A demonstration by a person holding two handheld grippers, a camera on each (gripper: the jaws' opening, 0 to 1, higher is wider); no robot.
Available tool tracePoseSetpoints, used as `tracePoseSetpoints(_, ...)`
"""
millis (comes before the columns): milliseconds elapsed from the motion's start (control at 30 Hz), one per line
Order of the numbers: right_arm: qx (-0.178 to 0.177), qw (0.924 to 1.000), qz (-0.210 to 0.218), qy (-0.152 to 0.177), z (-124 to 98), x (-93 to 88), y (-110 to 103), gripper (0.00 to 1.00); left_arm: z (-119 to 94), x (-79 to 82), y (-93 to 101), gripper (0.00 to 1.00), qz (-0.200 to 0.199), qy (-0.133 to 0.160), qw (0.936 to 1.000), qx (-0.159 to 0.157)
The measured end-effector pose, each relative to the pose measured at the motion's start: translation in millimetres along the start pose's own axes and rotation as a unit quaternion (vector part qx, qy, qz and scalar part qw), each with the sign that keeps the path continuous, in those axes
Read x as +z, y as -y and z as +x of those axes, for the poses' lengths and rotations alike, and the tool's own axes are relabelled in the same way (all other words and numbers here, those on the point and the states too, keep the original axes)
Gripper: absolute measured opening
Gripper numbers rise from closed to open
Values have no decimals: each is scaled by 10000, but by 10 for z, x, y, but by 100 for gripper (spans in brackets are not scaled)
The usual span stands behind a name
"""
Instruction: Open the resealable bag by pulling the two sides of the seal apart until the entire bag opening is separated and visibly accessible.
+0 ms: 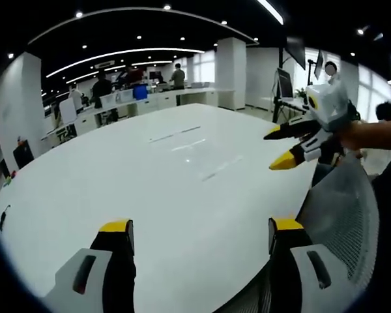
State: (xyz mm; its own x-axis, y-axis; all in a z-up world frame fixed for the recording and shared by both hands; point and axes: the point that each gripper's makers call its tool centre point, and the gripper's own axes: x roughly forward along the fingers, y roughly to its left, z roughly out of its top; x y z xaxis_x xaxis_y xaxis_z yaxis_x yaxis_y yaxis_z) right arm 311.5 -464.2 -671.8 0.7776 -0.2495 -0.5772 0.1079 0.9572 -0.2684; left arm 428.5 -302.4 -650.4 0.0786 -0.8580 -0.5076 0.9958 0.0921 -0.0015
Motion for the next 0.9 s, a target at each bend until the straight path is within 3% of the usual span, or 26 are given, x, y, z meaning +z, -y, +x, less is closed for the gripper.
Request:
tracePoseSetpoints(800, 153, 9932, -1132, -242, 669, -24, 165, 38, 112, 19, 34, 82, 102, -166, 9998, -82)
tracePoseSetpoints(900, 329, 9912, -1245, -295, 757, -33, 138, 36, 123, 14, 8, 81, 117, -197, 9997, -32)
